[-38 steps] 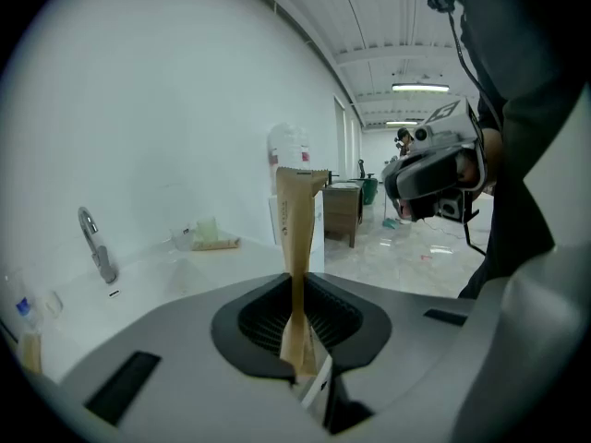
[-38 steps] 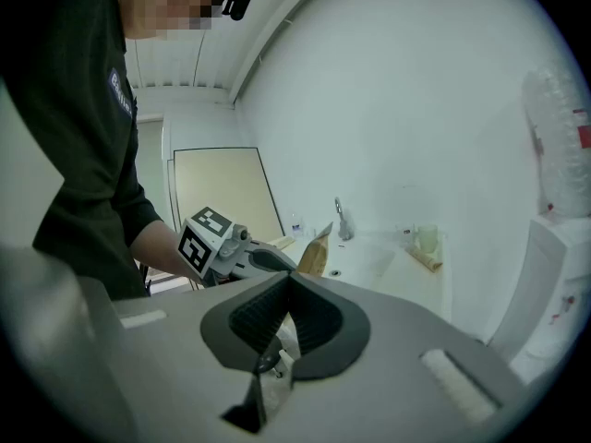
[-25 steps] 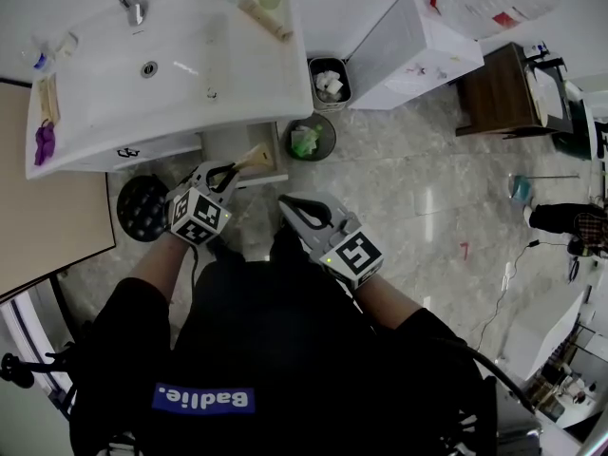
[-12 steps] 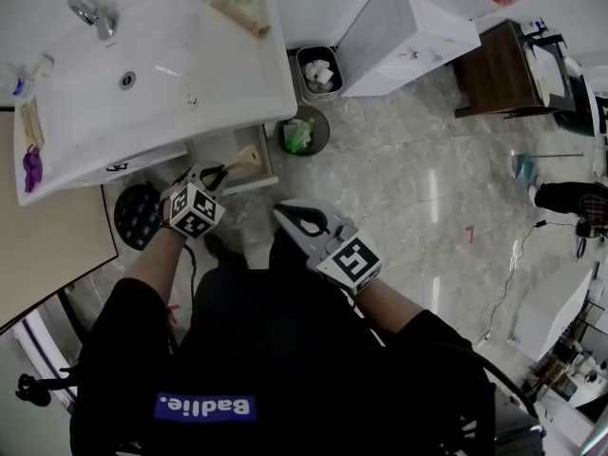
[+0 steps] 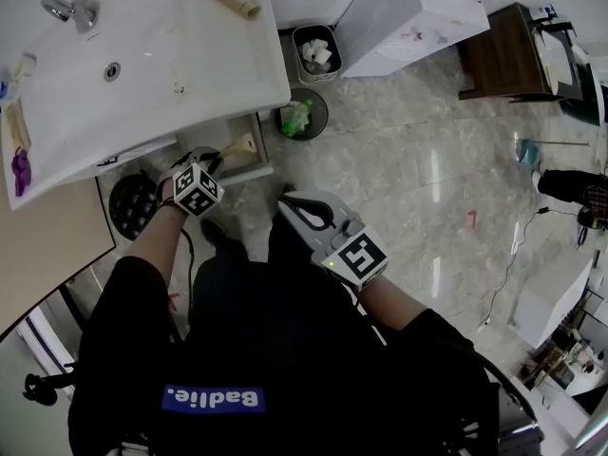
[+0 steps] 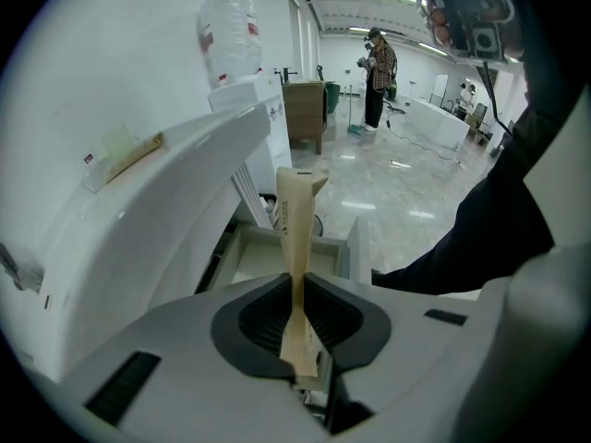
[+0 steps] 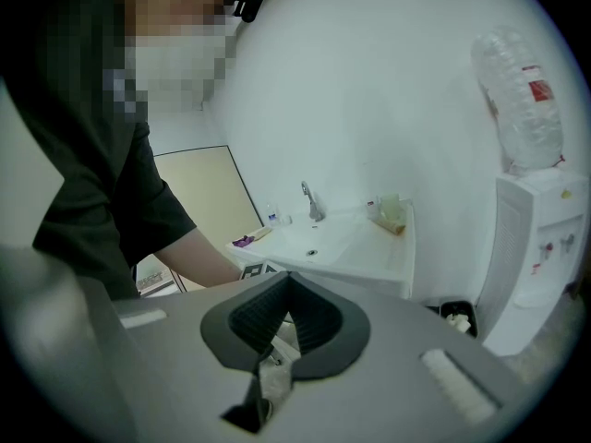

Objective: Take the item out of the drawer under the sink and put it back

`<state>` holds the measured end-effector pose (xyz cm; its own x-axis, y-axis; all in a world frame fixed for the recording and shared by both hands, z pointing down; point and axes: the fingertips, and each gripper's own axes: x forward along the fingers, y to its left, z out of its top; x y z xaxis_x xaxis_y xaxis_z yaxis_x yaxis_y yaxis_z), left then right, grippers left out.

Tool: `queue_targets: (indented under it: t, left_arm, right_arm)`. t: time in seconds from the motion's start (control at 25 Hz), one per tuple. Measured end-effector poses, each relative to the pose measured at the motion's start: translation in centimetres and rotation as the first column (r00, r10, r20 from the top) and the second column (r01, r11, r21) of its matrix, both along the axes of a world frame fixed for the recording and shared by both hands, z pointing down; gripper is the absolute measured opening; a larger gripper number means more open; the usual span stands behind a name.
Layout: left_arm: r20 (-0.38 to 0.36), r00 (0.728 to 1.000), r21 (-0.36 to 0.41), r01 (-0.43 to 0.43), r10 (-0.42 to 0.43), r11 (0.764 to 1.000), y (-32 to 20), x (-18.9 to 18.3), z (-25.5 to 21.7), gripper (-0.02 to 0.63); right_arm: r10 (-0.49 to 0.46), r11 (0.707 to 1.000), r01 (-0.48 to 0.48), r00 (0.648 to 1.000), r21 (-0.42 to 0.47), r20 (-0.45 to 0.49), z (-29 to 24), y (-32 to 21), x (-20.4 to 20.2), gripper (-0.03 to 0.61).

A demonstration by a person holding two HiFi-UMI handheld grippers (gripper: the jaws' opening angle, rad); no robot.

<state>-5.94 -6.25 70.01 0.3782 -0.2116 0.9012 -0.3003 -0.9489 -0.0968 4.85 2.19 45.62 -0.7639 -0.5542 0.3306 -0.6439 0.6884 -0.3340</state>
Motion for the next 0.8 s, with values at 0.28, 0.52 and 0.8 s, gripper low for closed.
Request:
queue_targets:
  t: [0.28,0.52,0.8]
  left_arm:
    - [0.090,0.994,-0.056,-0.052,0.057,0.997,0.0,-0.3,5.0,0.043]
    - [0.167,0.979,-0.119,-0.094,0.114,0.988,-0.1,-1.1,9.0,0.043]
    - [0.203,0.967,-0.172,-0.123,0.157,0.977,-0.4,-1.7,12.1,0.043]
  right_arm:
    - [0.043,0.998,-0.044,0.999,-0.040,-0.017,1.9,0.4,2.1,0.002]
    - [0.027,0.998,-0.029,0.999,-0.056,-0.042,2.8,0.4,2.1,0.002]
    - [0.013,0.999,-0.015,0.998,-0.036,-0.054,3.1,-0.3,0.5,0.002]
